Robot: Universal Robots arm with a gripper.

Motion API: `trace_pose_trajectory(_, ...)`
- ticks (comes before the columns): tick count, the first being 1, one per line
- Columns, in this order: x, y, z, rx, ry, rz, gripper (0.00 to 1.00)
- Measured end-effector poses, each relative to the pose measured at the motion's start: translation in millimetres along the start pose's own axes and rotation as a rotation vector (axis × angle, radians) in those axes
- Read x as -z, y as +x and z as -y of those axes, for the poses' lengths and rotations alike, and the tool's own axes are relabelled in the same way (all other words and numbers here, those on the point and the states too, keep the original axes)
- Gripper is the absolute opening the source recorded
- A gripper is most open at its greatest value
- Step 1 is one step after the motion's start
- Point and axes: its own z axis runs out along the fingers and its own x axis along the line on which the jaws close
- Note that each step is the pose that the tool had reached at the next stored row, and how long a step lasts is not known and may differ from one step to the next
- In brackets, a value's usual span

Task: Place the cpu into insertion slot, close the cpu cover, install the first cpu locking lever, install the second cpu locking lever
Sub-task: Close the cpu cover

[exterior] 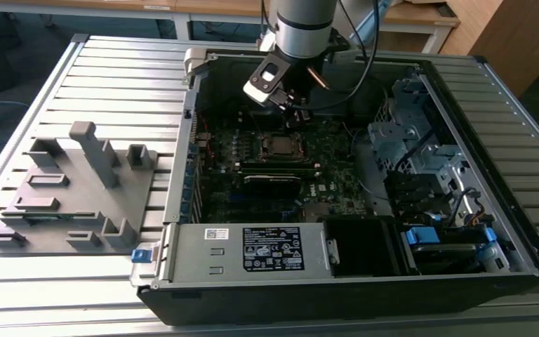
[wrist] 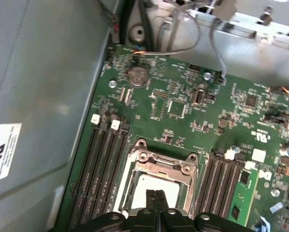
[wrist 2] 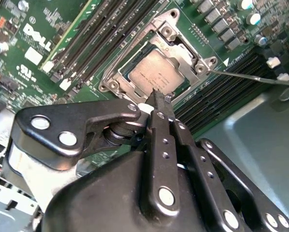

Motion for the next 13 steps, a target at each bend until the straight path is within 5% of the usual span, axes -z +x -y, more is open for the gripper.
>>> trace_pose_trajectory(13, 0.0, 0.0, 0.0, 0.033, 0.0002, -0.0010, 0.10)
